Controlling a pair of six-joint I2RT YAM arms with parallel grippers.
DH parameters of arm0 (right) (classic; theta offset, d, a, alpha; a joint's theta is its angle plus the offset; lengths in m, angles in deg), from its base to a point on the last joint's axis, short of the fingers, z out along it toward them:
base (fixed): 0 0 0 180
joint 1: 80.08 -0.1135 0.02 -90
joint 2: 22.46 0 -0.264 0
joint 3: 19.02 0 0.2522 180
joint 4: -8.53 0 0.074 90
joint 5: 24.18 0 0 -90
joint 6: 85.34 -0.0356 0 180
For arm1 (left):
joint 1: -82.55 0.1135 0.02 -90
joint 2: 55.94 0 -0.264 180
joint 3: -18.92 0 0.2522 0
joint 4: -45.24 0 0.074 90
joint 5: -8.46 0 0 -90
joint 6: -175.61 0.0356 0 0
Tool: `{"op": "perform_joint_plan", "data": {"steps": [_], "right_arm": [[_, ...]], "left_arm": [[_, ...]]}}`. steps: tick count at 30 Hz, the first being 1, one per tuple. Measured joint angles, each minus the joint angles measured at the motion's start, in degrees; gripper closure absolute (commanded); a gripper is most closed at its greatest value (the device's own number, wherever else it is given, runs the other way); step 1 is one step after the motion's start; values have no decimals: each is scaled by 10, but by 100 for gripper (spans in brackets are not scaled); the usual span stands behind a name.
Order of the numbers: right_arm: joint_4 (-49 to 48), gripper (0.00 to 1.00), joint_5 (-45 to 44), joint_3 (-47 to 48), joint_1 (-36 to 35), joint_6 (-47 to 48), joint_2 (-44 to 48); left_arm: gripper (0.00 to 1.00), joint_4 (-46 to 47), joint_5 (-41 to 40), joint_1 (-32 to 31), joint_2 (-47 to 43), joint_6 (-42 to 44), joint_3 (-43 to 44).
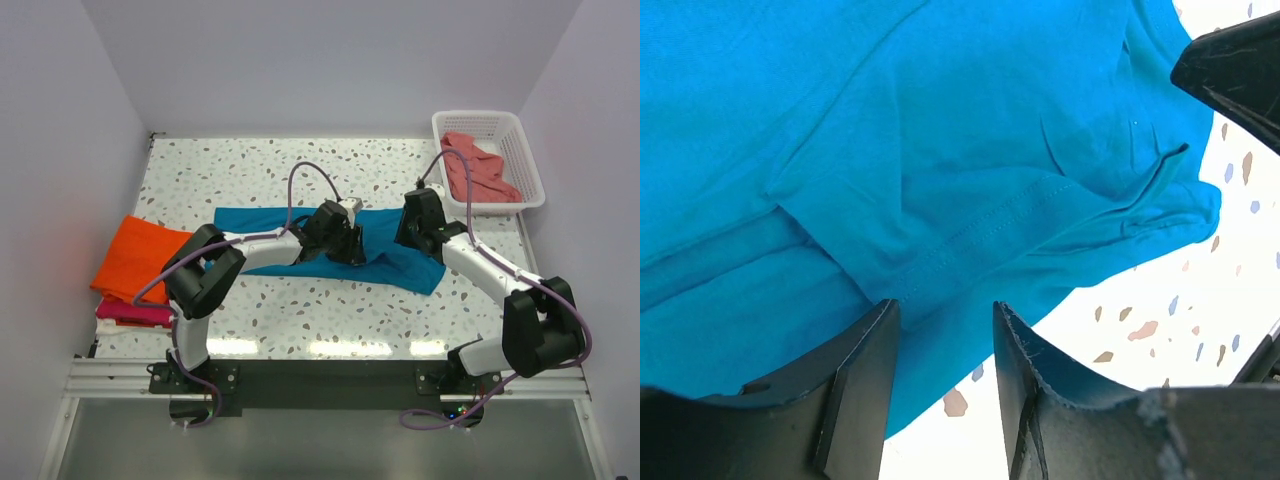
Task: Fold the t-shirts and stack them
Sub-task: Fold the tshirt
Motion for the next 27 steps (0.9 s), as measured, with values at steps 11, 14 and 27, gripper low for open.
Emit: {"op": "perform_joint_plan", "data": {"steps": [11, 14, 27], "right_arm": [[0, 67, 0, 0, 5, 2, 0], [0, 67, 0, 0, 6, 2, 0], [1, 67, 0, 0, 10, 3, 3]], "left_arm": [[51, -11, -24, 0, 14, -1, 0], [53, -11, -26, 0, 16, -1, 1], [77, -19, -34, 0, 20, -6, 11]]}}
